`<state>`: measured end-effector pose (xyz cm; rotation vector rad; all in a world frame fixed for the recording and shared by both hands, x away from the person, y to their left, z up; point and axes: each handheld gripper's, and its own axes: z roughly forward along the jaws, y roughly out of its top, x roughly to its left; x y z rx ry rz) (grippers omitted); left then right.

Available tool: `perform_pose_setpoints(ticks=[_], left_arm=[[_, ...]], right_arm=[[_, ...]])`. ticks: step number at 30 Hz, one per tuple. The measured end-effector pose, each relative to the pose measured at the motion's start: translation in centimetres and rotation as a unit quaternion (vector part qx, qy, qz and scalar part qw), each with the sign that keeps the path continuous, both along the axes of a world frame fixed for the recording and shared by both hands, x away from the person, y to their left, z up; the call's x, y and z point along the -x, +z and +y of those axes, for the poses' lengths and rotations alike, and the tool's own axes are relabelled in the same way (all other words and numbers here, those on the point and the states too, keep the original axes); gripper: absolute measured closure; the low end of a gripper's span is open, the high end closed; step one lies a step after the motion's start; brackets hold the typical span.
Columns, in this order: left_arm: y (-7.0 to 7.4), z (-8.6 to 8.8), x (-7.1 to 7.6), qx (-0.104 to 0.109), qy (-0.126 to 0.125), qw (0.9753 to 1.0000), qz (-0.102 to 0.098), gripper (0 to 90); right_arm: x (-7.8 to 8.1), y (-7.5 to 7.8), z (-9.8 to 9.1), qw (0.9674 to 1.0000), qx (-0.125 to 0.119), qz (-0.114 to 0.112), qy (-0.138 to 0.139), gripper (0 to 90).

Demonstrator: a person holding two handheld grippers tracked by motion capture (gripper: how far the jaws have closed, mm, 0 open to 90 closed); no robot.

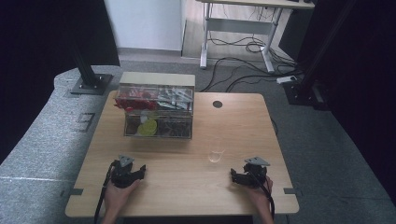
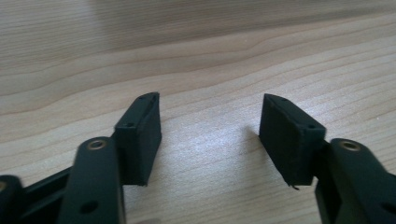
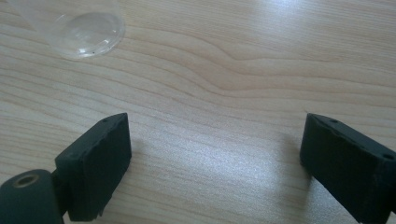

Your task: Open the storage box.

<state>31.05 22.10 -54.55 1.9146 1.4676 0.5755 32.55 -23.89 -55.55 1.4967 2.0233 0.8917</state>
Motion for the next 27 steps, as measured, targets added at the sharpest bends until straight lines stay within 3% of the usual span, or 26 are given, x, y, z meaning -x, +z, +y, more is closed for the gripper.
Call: perform_pose_setpoints(ticks=[4, 7, 11, 14, 16, 20, 21, 22, 23, 27], left_arm=[[0.3, 0.6, 0.0, 0.027, -0.022, 0.9993, 0.013, 50.2], [0.2, 1.0, 0.1, 0.028, -0.019, 0.9994, 0.007, 58.7], [0.5, 1.8, 0.4, 0.049, -0.015, 0.9987, -0.003, 69.2], [0.8, 2.4, 0.4, 0.073, -0.017, 0.9972, 0.010, 77.9], [0.8, 2.5, 0.4, 0.072, -0.017, 0.9972, 0.010, 81.1], [0.9, 2.9, 0.6, 0.068, -0.013, 0.9976, -0.005, 86.6], [1.2, 3.1, 0.8, 0.070, -0.008, 0.9973, -0.023, 88.5], [1.2, 3.1, 0.8, 0.070, -0.008, 0.9973, -0.023, 89.6], [1.6, 3.2, 1.0, 0.072, -0.006, 0.9967, -0.037, 90.0], [2.1, 3.3, 1.3, 0.078, -0.007, 0.9956, -0.050, 90.0]], right_arm=[[0.0, 0.0, -0.2, 1.0000, 0.000, -0.001, 0.006, 9.9], [0.0, 0.0, -0.2, 1.0000, 0.000, -0.001, 0.008, 10.0], [0.0, 0.0, -0.2, 1.0000, 0.000, -0.001, 0.008, 10.1], [-0.1, 0.0, -0.2, 1.0000, 0.000, -0.001, 0.009, 10.2], [-0.1, 0.0, -0.2, 1.0000, 0.000, -0.002, 0.009, 10.4], [-0.1, 0.0, -0.3, 1.0000, -0.001, -0.002, 0.008, 10.5], [-0.1, 0.0, -0.3, 1.0000, -0.001, -0.002, 0.008, 10.7], [-0.1, 0.0, -0.3, 1.0000, -0.001, -0.002, 0.008, 10.9], [-0.1, 0.0, -0.3, 1.0000, -0.001, -0.002, 0.008, 10.9], [-0.1, 0.0, -0.3, 1.0000, -0.001, -0.002, 0.007, 11.2]])
